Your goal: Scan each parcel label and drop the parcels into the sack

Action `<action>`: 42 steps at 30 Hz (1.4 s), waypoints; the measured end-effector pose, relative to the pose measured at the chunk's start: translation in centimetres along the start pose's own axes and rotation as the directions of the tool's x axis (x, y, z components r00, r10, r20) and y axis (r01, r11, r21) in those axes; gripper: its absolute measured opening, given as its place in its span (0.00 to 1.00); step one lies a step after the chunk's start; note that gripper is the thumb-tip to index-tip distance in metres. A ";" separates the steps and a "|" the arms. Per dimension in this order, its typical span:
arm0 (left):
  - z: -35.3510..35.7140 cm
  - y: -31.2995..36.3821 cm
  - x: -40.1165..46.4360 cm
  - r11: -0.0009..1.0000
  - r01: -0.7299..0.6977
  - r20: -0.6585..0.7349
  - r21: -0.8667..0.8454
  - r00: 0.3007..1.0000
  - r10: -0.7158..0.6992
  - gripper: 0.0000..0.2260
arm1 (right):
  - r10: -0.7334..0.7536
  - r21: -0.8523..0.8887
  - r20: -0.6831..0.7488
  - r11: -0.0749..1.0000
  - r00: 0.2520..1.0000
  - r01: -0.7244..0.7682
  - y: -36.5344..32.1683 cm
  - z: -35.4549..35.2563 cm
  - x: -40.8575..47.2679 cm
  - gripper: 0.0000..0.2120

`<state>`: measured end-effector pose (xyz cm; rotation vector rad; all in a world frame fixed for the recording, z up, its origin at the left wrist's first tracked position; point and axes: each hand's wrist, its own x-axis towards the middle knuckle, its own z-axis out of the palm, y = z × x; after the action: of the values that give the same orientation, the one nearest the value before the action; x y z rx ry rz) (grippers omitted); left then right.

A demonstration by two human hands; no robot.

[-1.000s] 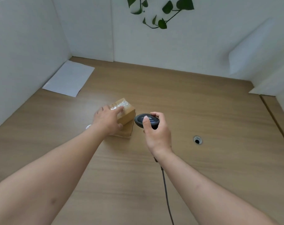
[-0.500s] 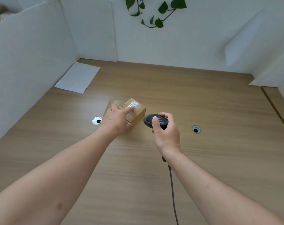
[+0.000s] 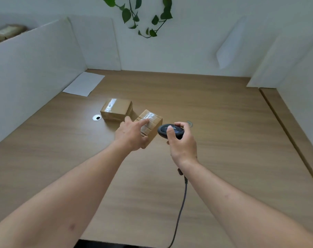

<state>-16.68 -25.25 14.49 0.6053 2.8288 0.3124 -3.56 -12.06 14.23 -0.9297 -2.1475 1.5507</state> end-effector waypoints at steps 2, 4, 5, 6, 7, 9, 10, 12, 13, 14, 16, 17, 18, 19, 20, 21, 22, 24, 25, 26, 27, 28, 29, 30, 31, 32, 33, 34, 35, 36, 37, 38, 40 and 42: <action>1.5 2.0 -2.7 1.000 0.003 -0.013 -0.006 1.000 -0.003 0.33 | -0.006 -0.004 0.001 1.000 1.000 0.006 1.6 -2.5 -1.8 0.26; 2.9 3.6 -5.2 1.000 0.007 -0.013 -0.009 1.000 -0.007 0.33 | -0.005 0.001 0.003 1.000 1.000 0.005 3.2 -4.5 -3.4 0.26; 3.7 4.4 -6.3 1.000 0.011 -0.007 -0.008 1.000 -0.011 0.33 | 0.000 0.003 0.007 1.000 1.000 0.000 3.9 -5.5 -4.2 0.25; 4.4 5.1 -7.4 1.000 0.013 0.004 -0.007 1.000 -0.013 0.33 | 0.008 0.004 0.010 1.000 1.000 -0.008 4.6 -6.3 -5.0 0.25; 5.1 5.6 -8.4 1.000 0.015 0.015 -0.006 1.000 -0.015 0.33 | 0.017 0.005 0.012 1.000 1.000 -0.017 5.2 -7.0 -5.7 0.25; 6.5 6.6 -10.0 1.000 0.019 0.042 -0.003 0.999 -0.018 0.33 | 0.030 0.014 0.012 0.999 0.999 -0.030 6.4 -8.3 -7.0 0.25; 7.2 6.9 -10.6 1.000 0.020 0.053 0.000 0.998 -0.020 0.33 | 0.036 0.019 0.010 0.999 0.999 -0.036 6.9 -8.8 -7.6 0.25; 8.6 7.5 -11.5 1.000 0.022 0.072 0.001 0.997 -0.022 0.33 | 0.052 0.021 0.005 0.998 0.999 -0.053 8.1 -9.6 -8.5 0.24; 9.3 7.8 -11.8 1.000 0.023 0.082 0.002 0.996 -0.023 0.34 | 0.060 0.018 0.002 0.998 0.998 -0.060 8.7 -9.8 -8.8 0.22; 9.9 8.0 -12.0 1.000 0.025 0.093 0.002 0.995 -0.025 0.34 | 0.065 0.014 -0.005 0.998 0.998 -0.065 9.3 -10.0 -9.0 0.18; 11.4 8.3 -12.2 1.000 0.026 0.112 -0.006 0.993 -0.025 0.33 | 0.082 0.007 -0.022 0.997 0.996 -0.081 10.7 -10.2 -9.2 0.13; 12.3 8.4 -12.3 1.000 0.023 0.121 -0.013 0.992 -0.021 0.33 | 0.094 0.005 -0.031 0.996 0.995 -0.094 11.4 -10.2 -9.3 0.12; 13.1 8.4 -12.4 1.000 0.020 0.130 -0.019 0.991 -0.018 0.33 | 0.110 0.007 -0.038 0.994 0.993 -0.110 12.1 -10.1 -9.4 0.12; 13.9 8.3 -12.4 0.999 0.020 0.142 -0.026 0.990 -0.016 0.32 | 0.130 0.006 -0.043 0.992 0.991 -0.130 12.8 -9.9 -9.5 0.13; 14.7 8.1 -12.5 0.999 0.021 0.155 -0.031 0.988 -0.016 0.32 | 0.151 0.004 -0.043 0.989 0.988 -0.151 13.5 -9.6 -9.7 0.13; 15.7 7.8 -12.5 0.999 0.024 0.167 -0.034 0.986 -0.018 0.32 | 0.171 -0.001 -0.041 0.985 0.984 -0.171 14.1 -9.3 -10.0 0.13; 16.5 7.5 -12.6 0.999 0.027 0.173 -0.035 0.985 -0.020 0.32 | 0.189 -0.007 -0.039 0.982 0.981 -0.190 14.8 -9.0 -10.2 0.12; 18.2 6.7 -12.8 0.999 0.031 0.179 -0.037 0.984 -0.023 0.31 | 0.223 -0.018 -0.046 0.974 0.974 -0.224 16.2 -8.2 -10.6 0.12; 18.9 6.2 -12.9 0.999 0.035 0.184 -0.039 0.983 -0.028 0.31 | 0.238 -0.022 -0.050 0.971 0.970 -0.239 16.9 -7.7 -10.8 0.11; 19.6 5.8 -13.0 0.998 0.039 0.190 -0.038 0.981 -0.032 0.30 | 0.252 -0.024 -0.052 0.967 0.966 -0.253 17.5 -7.2 -11.0 0.11; 20.2 5.4 -13.0 0.998 0.042 0.192 -0.038 0.981 -0.034 0.30 | 0.266 -0.028 -0.051 0.963 0.962 -0.268 18.1 -6.8 -11.2 0.11; 20.7 5.1 -13.1 0.998 0.043 0.190 -0.041 0.981 -0.034 0.30 | 0.279 -0.032 -0.048 0.959 0.959 -0.280 18.6 -6.4 -11.3 0.11; 21.1 4.9 -13.2 0.998 0.043 0.185 -0.050 0.982 -0.034 0.30 | 0.287 -0.040 -0.047 0.956 0.957 -0.289 19.0 -6.1 -11.4 0.12; 21.3 4.9 -13.2 0.997 0.043 0.176 -0.062 0.984 -0.032 0.31 | 0.293 -0.046 -0.048 0.954 0.955 -0.295 19.3 -5.8 -11.4 0.12; 21.4 4.9 -13.1 0.996 0.042 0.167 -0.074 0.985 -0.029 0.31 | 0.297 -0.050 -0.053 0.953 0.953 -0.300 19.5 -5.7 -11.5 0.12; 21.5 4.8 -13.0 0.996 0.039 0.163 -0.084 0.986 -0.025 0.31 | 0.300 -0.052 -0.059 0.951 0.952 -0.303 19.7 -5.5 -11.5 0.12; 21.4 4.6 -12.9 0.995 0.032 0.163 -0.092 0.986 -0.017 0.31 | 0.304 -0.053 -0.064 0.950 0.950 -0.308 19.8 -5.4 -11.5 0.11; 21.4 4.3 -12.7 0.994 0.023 0.166 -0.106 0.986 -0.005 0.31 | 0.308 -0.052 -0.067 0.949 0.949 -0.311 20.0 -5.4 -11.6 0.11; 21.3 3.8 -12.6 0.991 0.016 0.171 -0.129 0.985 0.006 0.31 | 0.312 -0.050 -0.068 0.948 0.948 -0.315 20.0 -5.3 -11.6 0.11; 21.1 3.2 -12.5 0.987 0.017 0.177 -0.162 0.984 0.013 0.31 | 0.313 -0.051 -0.069 0.947 0.947 -0.317 20.1 -5.3 -11.7 0.11; 20.9 2.5 -12.4 0.980 0.023 0.183 -0.199 0.983 0.014 0.31 | 0.314 -0.053 -0.069 0.947 0.947 -0.318 20.0 -5.3 -11.8 0.12; 20.6 1.9 -12.3 0.972 0.036 0.189 -0.232 0.982 0.009 0.31 | 0.314 -0.056 -0.067 0.947 0.947 -0.318 20.0 -5.3 -11.8 0.12; 20.0 0.7 -12.0 0.965 0.068 0.204 -0.255 0.979 -0.015 0.30 | 0.317 -0.062 -0.062 0.945 0.946 -0.321 19.9 -5.1 -11.9 0.11; 19.6 -0.3 -11.5 0.962 0.097 0.188 -0.253 0.981 -0.050 0.28 | 0.317 -0.059 -0.061 0.945 0.946 -0.321 20.0 -4.7 -12.0 0.13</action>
<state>-1.37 -27.31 -2.20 0.4458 2.5707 0.5755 14.31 -12.94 -1.42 -1.3829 -2.1041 1.5815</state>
